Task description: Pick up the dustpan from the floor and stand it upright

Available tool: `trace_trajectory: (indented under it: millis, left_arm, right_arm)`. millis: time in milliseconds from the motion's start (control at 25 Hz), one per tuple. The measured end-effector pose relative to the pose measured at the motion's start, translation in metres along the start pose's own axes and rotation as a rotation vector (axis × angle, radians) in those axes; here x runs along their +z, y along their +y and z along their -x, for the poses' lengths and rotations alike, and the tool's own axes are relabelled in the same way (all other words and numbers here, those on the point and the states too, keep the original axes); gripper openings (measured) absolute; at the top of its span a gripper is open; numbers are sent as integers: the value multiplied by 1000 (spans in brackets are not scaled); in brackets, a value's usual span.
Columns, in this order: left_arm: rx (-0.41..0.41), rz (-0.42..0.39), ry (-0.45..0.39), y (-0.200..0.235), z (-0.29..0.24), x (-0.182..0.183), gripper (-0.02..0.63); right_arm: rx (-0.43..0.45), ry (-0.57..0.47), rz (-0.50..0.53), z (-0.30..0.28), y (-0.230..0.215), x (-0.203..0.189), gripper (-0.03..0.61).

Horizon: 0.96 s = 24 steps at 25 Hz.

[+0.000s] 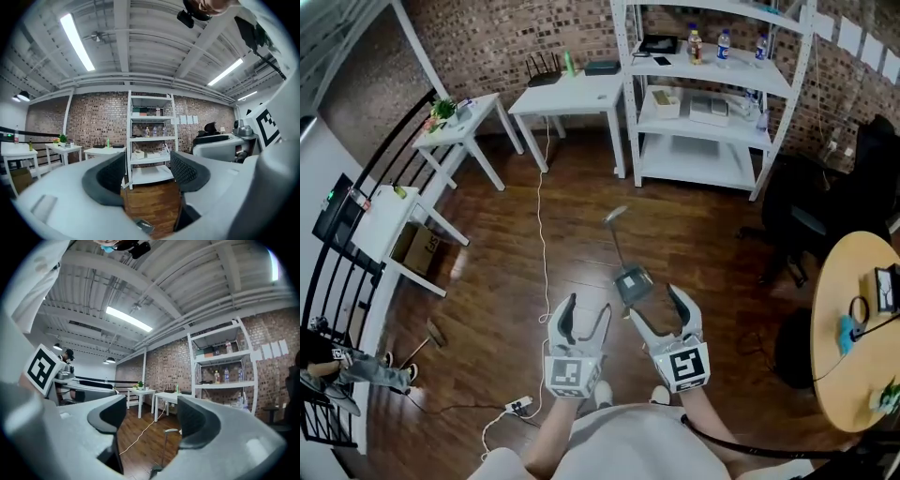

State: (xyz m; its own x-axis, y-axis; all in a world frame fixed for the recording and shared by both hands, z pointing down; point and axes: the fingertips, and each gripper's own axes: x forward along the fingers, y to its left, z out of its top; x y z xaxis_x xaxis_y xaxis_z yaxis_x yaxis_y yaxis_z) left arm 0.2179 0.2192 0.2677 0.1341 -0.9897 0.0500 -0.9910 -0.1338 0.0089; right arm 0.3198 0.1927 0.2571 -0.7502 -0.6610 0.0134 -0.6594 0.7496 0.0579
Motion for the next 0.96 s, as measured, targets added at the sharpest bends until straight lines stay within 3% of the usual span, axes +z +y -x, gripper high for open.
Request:
trace_trajectory:
  millis: [160, 240, 440, 960]
  left_arm:
    - [-1, -157, -34, 1, 31, 31, 307]
    - [18, -189, -72, 8, 51, 43, 307]
    - [28, -116, -73, 28, 78, 39, 307]
    - [9, -52, -71, 37, 90, 24, 307]
  right_arm:
    - [-70, 6, -19, 11, 0, 9, 318]
    - [-104, -3, -21, 19, 6, 10, 318]
    - [-176, -39, 21, 37, 22, 27, 310]
    - [-139, -9, 69, 38, 51, 39, 310]
